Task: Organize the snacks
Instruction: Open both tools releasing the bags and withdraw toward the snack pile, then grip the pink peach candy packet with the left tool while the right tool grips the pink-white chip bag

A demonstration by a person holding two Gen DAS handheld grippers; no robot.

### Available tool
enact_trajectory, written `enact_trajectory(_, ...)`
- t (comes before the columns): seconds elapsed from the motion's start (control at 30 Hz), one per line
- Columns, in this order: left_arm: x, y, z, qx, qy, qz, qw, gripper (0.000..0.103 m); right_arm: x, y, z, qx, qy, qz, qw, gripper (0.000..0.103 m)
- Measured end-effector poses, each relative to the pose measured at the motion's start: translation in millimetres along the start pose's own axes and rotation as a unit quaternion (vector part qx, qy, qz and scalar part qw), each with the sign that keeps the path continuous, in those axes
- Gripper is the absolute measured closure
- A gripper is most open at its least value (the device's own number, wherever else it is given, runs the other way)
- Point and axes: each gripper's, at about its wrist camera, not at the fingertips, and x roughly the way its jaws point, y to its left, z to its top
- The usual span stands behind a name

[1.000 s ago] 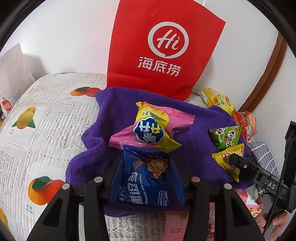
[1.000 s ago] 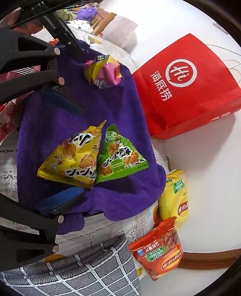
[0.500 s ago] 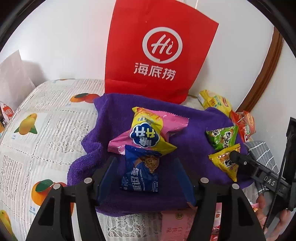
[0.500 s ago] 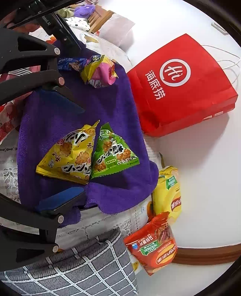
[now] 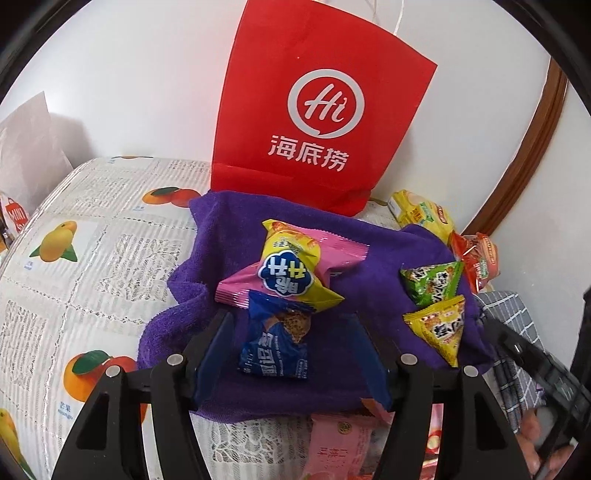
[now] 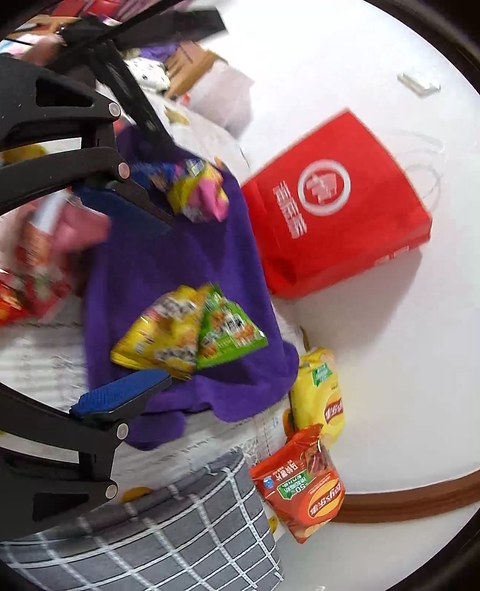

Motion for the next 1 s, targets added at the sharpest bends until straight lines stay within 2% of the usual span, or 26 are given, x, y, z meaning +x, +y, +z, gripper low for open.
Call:
enact_trajectory(0.1, -6, -4, 0, 0.006, -0.006, 0.005, 1.0, 0.04, -23, 20, -17, -0.036, -0.011, 0.013, 0.999, 0.025)
enact_trajectory(0.27, -12, -7, 0, 0.013, -0.005, 0.007, 0.9999, 0.04, -35, 49, -39, -0.091, -0.007, 0.024, 0.996, 0.018)
enact_trajectory(0.37, -16, -6, 1, 0.008, -0.003, 0.0, 1.0, 0.035, -27, 62, -49, -0.122, 0.012, 0.007, 0.992, 0.018)
enact_trajectory(0.6, -22, 0, 3, 0.0, -0.001, -0.008, 1.0, 0.033, 8, 65, -52, -0.142, 0.051, -0.031, 0.988, 0.018)
enact_trajectory(0.77, -21, 4, 3, -0.009, 0.01, -0.016, 0.9998, 0.033, 27, 67, -55, -0.151, 0.072, -0.038, 0.985, 0.018)
enact_trajectory(0.93, -19, 5, 2, -0.014, 0.018, -0.022, 0.9995, 0.033, 33, 72, -61, -0.157, 0.075, -0.033, 0.984, 0.04)
enact_trajectory(1.0, -19, 5, 2, -0.013, 0.019, -0.021, 0.9995, 0.033, 29, 76, -62, -0.164, 0.065, -0.03, 0.984, 0.043)
